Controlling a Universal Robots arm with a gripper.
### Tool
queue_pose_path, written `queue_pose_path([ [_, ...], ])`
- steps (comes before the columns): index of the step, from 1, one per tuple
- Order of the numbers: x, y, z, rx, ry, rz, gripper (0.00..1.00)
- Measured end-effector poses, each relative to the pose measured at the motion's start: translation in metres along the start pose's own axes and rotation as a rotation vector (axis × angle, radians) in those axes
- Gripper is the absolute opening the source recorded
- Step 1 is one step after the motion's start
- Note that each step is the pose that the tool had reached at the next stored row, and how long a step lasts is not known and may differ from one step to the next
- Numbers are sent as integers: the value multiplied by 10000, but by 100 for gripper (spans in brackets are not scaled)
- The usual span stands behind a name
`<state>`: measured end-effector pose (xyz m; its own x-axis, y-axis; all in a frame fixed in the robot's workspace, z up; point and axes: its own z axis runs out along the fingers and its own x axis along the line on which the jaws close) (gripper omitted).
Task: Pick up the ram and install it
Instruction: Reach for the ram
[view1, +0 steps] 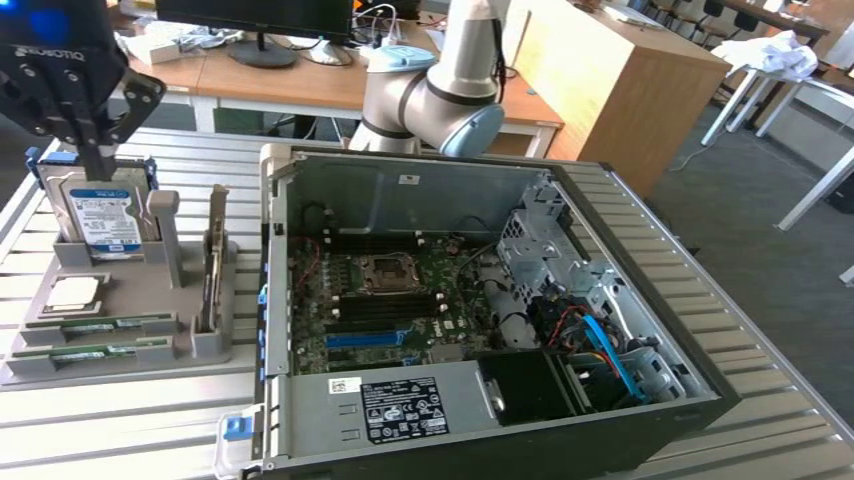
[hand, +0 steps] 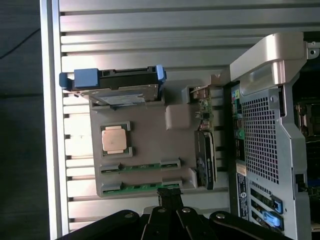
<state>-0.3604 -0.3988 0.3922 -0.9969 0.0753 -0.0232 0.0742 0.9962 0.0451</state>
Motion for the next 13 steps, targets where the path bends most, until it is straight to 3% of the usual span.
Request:
queue_pose_path([
  [7,108,-8,0,1,26,1,10],
  [13,186,-14,2,10,133,5,10],
])
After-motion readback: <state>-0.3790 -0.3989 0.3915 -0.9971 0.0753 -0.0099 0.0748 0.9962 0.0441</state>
